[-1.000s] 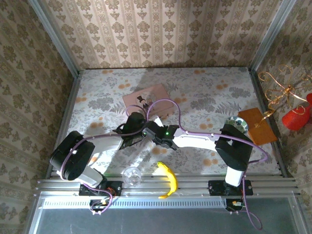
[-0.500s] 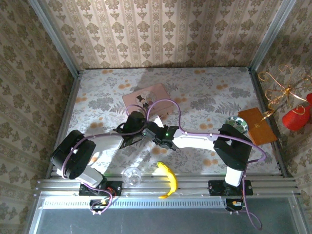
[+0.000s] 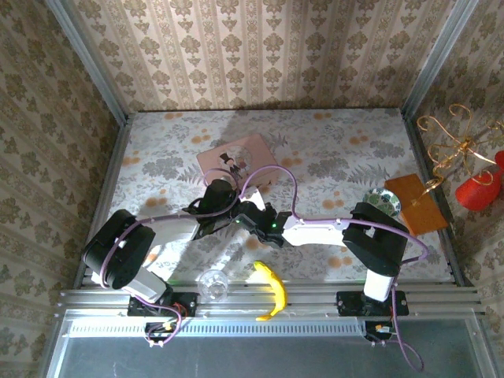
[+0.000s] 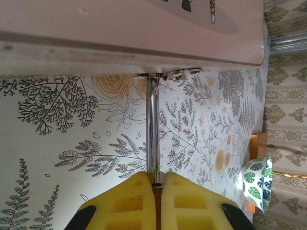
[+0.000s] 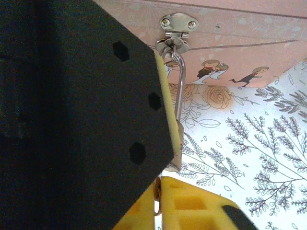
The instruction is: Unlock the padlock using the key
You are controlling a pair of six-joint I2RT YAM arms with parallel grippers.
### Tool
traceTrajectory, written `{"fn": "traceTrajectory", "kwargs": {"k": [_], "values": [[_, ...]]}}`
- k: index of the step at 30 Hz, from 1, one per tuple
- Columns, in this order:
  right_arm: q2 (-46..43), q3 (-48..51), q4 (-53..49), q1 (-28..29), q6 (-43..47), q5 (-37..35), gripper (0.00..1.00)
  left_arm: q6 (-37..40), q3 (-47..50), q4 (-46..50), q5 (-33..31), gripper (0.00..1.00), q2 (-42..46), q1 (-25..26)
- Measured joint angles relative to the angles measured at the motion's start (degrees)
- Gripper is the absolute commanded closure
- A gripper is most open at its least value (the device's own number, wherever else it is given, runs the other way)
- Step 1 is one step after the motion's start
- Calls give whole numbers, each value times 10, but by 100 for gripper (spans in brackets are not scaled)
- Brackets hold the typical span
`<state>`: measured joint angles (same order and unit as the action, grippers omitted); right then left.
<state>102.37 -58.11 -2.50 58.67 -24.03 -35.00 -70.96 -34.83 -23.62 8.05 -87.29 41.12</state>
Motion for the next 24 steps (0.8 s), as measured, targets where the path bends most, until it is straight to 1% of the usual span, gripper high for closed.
{"fn": "traceTrajectory", "kwargs": {"k": [1,4,9,16,24], "values": [[0,4,7,0,-2,0,100,0,0,0,-2,100,0,0],[-6,23,38,-3,-9,10,100,0,0,1,-4,100,0,0],[-36,64,85,-30,-34,77,100,0,0,-2,-1,100,0,1],[-70,116,153,-90,-96,229,100,0,0,-4,1,100,0,1],[-71,152,231,-163,-176,407,100,-2,3,-10,0,100,0,0]]}}
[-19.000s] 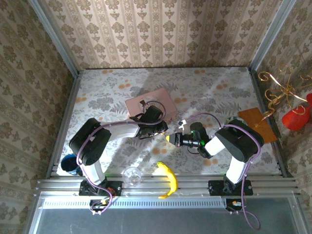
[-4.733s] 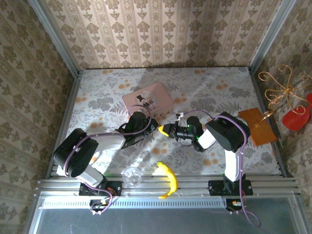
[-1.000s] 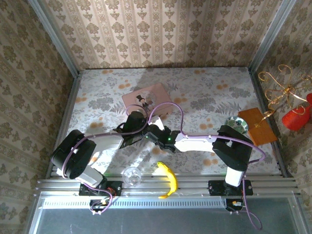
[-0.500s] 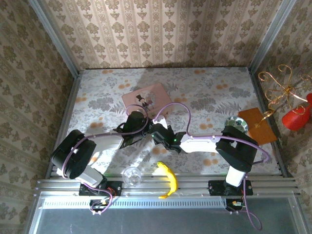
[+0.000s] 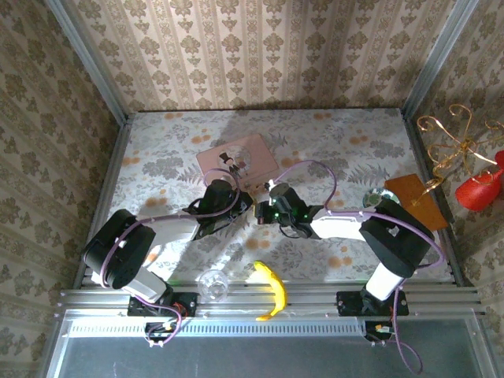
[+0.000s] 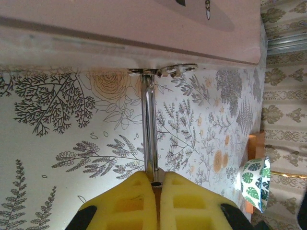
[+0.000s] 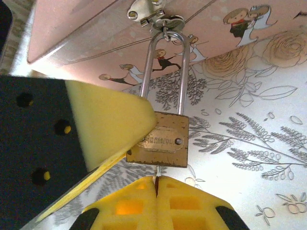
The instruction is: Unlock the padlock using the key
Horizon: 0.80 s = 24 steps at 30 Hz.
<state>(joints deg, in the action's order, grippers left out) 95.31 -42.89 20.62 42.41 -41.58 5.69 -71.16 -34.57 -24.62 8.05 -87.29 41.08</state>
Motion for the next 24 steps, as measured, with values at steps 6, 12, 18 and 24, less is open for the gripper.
{"fn": "traceTrajectory", "kwargs": {"k": [6,12,18,24], "values": [[27,42,115,-51,-81,128,100,0,3,-6,0,100,0,0],[88,81,273,-91,-167,226,100,0,13,-15,0,100,0,0],[170,94,433,-113,-250,292,100,0,23,-23,0,100,0,-5],[204,102,512,-117,-292,306,100,0,34,-38,4,84,0,-9]]}}
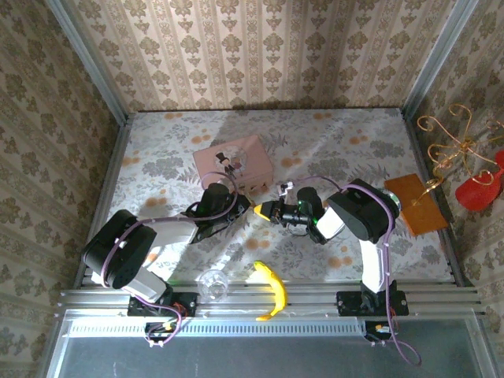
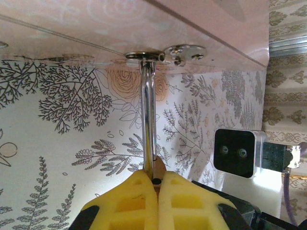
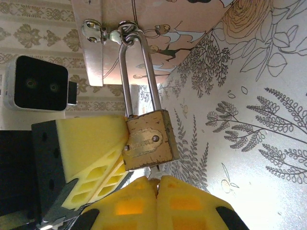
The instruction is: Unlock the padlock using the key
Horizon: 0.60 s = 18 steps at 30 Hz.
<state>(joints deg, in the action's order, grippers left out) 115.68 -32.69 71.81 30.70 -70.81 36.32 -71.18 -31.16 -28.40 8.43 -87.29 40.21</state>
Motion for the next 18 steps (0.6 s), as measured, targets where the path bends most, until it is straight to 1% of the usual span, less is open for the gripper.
{"fn": "traceTrajectory", "kwargs": {"k": [2,4,6,8,9,12,14,16,18], "values": [[1,5,2,-5,-3,-10,100,-3,5,-10,11,77,0,-2],[7,10,-1,-22,-10,-33,100,-3,11,-12,23,66,2,-1],[14,11,2,-41,-15,-55,100,-3,15,-12,32,59,2,0],[16,11,5,-47,-19,-67,100,-5,16,-12,36,55,2,0],[17,11,8,-48,-21,-72,100,-5,16,-13,38,51,2,0],[23,9,17,-48,-28,-79,100,-3,16,-13,38,34,3,0],[25,9,20,-48,-30,-82,100,-1,16,-8,37,16,7,0],[25,9,19,-48,-30,-83,100,9,16,3,33,1,19,0],[24,7,17,-48,-29,-83,95,23,15,23,27,0,38,-1]]}}
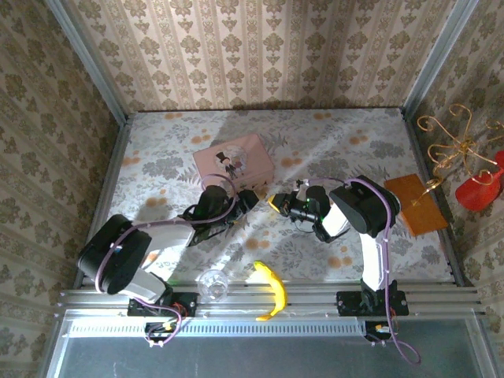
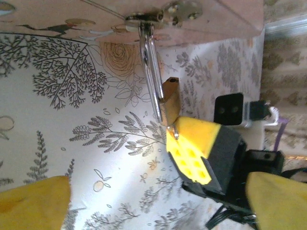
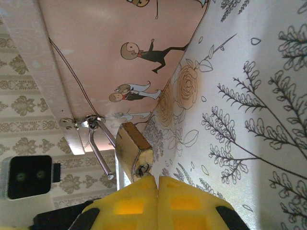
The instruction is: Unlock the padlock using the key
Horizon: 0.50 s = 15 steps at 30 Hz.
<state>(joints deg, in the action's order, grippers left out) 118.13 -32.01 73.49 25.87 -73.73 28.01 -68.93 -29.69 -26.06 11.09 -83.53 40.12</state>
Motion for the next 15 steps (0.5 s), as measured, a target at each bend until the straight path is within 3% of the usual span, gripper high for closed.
{"fn": "traceTrajectory", "kwargs": {"k": [6,15], "values": [[-39,-10,-80,9,38,-11,65,61,-47,96,-35,0,59,0],[-187,-24,-327,44,170,-69,60,168,-129,236,-110,0,118,-6]]}}
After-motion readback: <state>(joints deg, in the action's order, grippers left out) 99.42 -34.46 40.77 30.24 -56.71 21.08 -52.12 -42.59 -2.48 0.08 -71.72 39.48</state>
